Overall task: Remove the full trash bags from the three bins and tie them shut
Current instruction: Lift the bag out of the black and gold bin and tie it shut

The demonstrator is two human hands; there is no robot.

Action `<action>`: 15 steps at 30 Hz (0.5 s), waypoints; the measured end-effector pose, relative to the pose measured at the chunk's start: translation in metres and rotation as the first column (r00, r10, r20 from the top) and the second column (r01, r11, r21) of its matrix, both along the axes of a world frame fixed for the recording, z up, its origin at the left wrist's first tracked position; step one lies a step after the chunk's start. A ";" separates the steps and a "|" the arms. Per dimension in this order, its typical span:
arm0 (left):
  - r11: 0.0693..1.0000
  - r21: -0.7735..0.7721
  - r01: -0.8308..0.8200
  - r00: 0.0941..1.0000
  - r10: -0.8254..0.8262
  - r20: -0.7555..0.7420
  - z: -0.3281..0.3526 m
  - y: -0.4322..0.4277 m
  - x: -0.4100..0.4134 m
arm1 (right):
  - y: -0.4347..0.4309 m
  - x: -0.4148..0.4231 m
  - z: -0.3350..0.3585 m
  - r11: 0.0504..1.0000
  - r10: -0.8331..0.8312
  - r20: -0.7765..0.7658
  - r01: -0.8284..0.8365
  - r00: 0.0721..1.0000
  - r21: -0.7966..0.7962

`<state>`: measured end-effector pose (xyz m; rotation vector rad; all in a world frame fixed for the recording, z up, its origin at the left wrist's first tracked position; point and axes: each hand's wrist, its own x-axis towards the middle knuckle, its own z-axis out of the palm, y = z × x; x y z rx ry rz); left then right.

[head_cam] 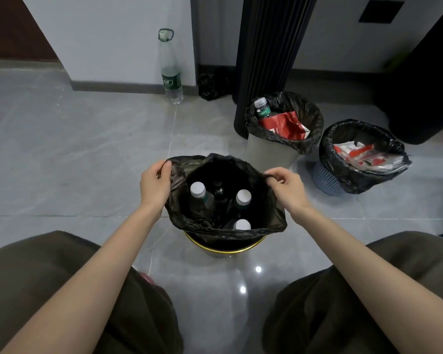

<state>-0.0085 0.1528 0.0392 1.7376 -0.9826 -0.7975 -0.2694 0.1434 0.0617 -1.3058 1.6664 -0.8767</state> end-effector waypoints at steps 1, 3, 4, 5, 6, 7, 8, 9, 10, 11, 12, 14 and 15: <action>0.999 -0.036 0.006 0.999 -0.005 0.033 0.005 0.003 -0.001 | 0.005 0.000 0.001 0.999 0.042 -0.049 -0.043 0.998 -0.020; 0.995 -0.096 0.022 0.996 -0.013 0.088 0.013 0.009 -0.001 | 0.015 -0.002 0.003 0.996 0.083 -0.130 -0.087 0.988 -0.023; 0.993 -0.115 0.032 0.994 -0.020 0.112 0.015 0.012 0.000 | 0.019 -0.004 0.003 0.995 0.088 -0.192 -0.094 0.977 -0.023; 0.992 -0.120 0.043 0.990 -0.026 0.139 0.017 0.015 0.001 | 0.022 -0.007 0.004 0.994 0.095 -0.279 -0.105 0.956 -0.021; 0.992 -0.115 0.049 0.986 -0.030 0.167 0.018 0.019 0.002 | 0.026 -0.010 0.005 0.993 0.106 -0.388 -0.117 0.915 -0.005; 0.993 -0.104 0.048 0.981 -0.027 0.191 0.019 0.022 0.004 | 0.029 -0.013 0.007 0.992 0.116 -0.510 -0.124 0.853 0.017; 0.996 -0.084 0.035 0.978 -0.017 0.210 0.019 0.025 0.005 | 0.032 -0.016 0.008 0.992 0.121 -0.618 -0.124 0.777 0.038; 0.998 -0.055 0.008 0.976 0.004 0.215 0.018 0.027 0.007 | 0.034 -0.018 0.010 0.991 0.124 -0.691 -0.126 0.712 0.049; 0.999 -0.020 -0.027 0.977 0.030 0.210 0.018 0.029 0.008 | 0.036 -0.019 0.011 0.990 0.125 -0.728 -0.135 0.674 0.045; 0.998 0.015 -0.059 0.979 0.055 0.198 0.018 0.030 0.009 | 0.036 -0.017 0.013 0.987 0.125 -0.735 -0.159 0.667 0.023; 0.996 0.041 -0.076 0.980 0.067 0.189 0.019 0.031 0.010 | 0.035 -0.014 0.014 0.981 0.133 -0.722 -0.193 0.679 -0.001; 0.996 0.062 -0.059 0.981 0.047 0.190 0.020 0.032 0.010 | 0.031 -0.003 0.016 0.963 0.184 -0.702 -0.270 0.689 -0.013; 0.997 0.062 -0.036 0.979 0.022 0.202 0.020 0.033 0.009 | 0.029 0.002 0.015 0.954 0.209 -0.714 -0.301 0.669 -0.003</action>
